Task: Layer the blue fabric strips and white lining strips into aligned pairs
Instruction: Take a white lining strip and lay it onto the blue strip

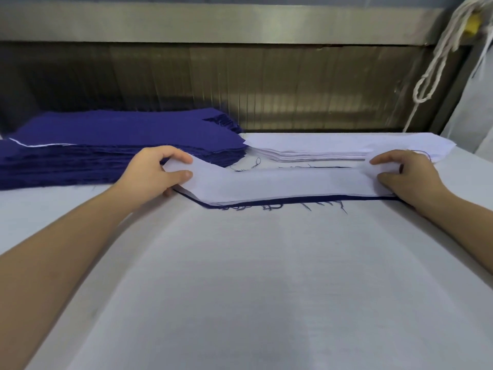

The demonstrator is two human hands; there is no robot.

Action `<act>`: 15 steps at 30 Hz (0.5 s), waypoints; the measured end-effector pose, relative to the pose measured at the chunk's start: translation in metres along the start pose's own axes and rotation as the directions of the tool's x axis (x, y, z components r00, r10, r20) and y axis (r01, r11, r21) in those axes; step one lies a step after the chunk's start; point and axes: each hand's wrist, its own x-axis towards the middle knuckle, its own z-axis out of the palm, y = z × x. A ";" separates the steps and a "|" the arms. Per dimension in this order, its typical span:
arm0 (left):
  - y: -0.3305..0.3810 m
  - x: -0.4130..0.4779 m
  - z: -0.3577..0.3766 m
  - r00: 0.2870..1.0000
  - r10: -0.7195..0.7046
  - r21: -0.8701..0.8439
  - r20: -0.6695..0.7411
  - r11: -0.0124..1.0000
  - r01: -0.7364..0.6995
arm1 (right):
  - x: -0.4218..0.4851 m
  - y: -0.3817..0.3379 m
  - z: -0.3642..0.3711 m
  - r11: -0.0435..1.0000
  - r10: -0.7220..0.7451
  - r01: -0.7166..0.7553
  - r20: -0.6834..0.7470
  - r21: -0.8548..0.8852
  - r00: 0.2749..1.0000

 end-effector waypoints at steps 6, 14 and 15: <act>0.006 -0.004 0.006 0.999 0.031 -0.001 -0.015 1.000 -0.031 | -0.001 0.000 0.000 1.000 0.014 -0.014 -0.004 0.018 1.000; 0.010 -0.008 0.011 0.997 0.071 0.058 -0.008 0.996 -0.071 | -0.001 -0.003 -0.003 0.996 0.085 -0.085 -0.060 0.016 0.995; 0.010 -0.008 0.012 0.997 0.081 0.061 -0.007 0.995 -0.080 | -0.001 -0.002 -0.004 0.995 0.098 -0.097 -0.060 0.023 0.993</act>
